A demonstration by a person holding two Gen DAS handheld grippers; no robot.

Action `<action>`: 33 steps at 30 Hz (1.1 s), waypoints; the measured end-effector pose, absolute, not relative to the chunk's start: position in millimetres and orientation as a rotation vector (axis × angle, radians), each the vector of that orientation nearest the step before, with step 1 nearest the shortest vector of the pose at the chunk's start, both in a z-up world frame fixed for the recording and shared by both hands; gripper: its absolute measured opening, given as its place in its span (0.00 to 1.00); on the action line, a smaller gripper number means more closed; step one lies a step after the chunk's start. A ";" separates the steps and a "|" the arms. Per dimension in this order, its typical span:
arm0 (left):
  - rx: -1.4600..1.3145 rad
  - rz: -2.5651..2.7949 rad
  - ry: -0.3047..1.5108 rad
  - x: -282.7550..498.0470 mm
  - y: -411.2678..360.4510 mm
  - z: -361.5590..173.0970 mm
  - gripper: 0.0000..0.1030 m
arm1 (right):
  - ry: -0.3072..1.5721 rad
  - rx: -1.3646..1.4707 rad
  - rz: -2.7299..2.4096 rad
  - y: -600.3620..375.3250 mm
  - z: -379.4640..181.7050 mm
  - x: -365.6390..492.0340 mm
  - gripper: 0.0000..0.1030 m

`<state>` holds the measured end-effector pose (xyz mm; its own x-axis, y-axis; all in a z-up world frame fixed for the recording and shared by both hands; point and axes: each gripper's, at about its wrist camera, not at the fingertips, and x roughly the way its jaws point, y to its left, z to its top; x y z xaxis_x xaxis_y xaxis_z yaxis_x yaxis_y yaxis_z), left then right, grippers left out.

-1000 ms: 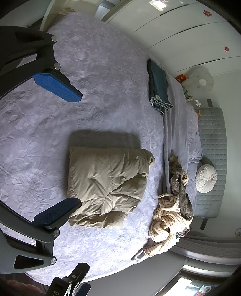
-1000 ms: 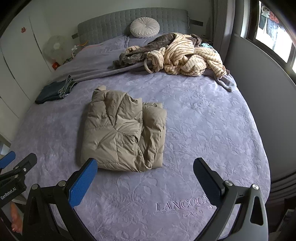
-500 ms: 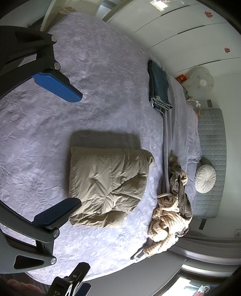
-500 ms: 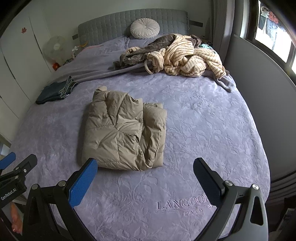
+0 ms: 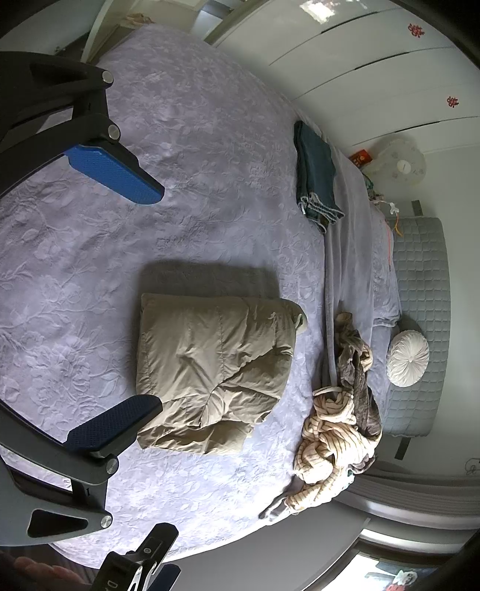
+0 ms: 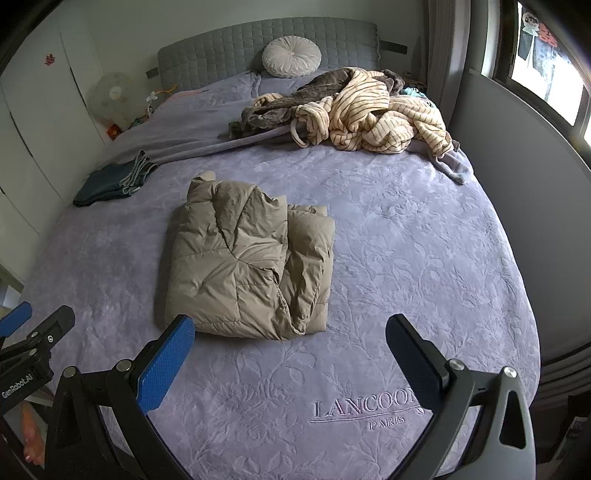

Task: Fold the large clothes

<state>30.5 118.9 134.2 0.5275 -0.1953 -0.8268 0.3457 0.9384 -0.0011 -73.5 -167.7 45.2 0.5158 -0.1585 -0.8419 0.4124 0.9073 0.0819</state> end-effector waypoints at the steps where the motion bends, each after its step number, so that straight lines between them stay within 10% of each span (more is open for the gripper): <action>1: 0.170 -0.325 0.963 30.2 118.9 135.1 1.00 | 0.973 0.288 -0.350 -167.0 43.9 -73.1 1.00; 33: 0.163 -0.314 0.970 24.9 121.5 139.5 1.00 | 0.971 0.288 -0.347 -167.8 45.2 -72.9 1.00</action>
